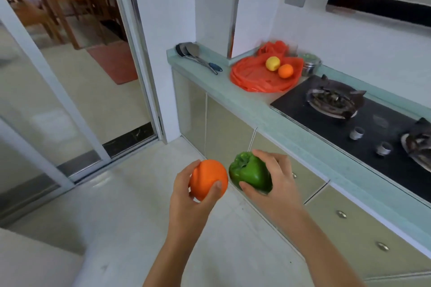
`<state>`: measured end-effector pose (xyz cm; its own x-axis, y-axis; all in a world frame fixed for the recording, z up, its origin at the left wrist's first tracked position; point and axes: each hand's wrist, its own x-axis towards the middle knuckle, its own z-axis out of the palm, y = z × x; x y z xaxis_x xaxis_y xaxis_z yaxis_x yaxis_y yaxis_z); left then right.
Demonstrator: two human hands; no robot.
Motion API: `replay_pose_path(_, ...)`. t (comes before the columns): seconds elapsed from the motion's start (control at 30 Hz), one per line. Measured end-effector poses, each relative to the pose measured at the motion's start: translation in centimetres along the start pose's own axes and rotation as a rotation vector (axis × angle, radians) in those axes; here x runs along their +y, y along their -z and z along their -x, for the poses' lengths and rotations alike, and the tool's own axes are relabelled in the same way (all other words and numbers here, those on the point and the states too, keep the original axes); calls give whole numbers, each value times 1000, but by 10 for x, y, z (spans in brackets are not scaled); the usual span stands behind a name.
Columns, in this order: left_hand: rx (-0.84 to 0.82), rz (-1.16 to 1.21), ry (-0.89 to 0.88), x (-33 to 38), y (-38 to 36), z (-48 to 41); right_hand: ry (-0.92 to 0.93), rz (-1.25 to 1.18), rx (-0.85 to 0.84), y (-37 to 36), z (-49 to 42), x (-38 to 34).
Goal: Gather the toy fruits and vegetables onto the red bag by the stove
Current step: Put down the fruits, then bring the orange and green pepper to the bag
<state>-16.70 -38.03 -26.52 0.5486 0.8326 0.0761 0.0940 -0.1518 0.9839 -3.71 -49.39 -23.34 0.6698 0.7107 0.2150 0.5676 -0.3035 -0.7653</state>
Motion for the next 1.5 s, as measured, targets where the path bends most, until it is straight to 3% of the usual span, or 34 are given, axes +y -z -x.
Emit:
replay_pose_path(0.13, 36, -27, 37, -10, -4, -45, -15, 5, -33, -10, -49, 14)
replay_pose_path(0.43, 1, -103, -19, -3, -66, -213, -58, -65, 96, -1, -202, 76)
replay_pose_path(0.83, -215, -149, -154, 23, -191, -385, -165, -85, 290, 59, -359, 141)
replay_pose_path(1.3, -450, -132, -184, -18, -258, -514, -361, -34, 394, 40, -444, 202)
replay_pose_path(1.5, -549, -247, -360, -28, -282, -617, -458, 27, 457, 27, -532, 220)
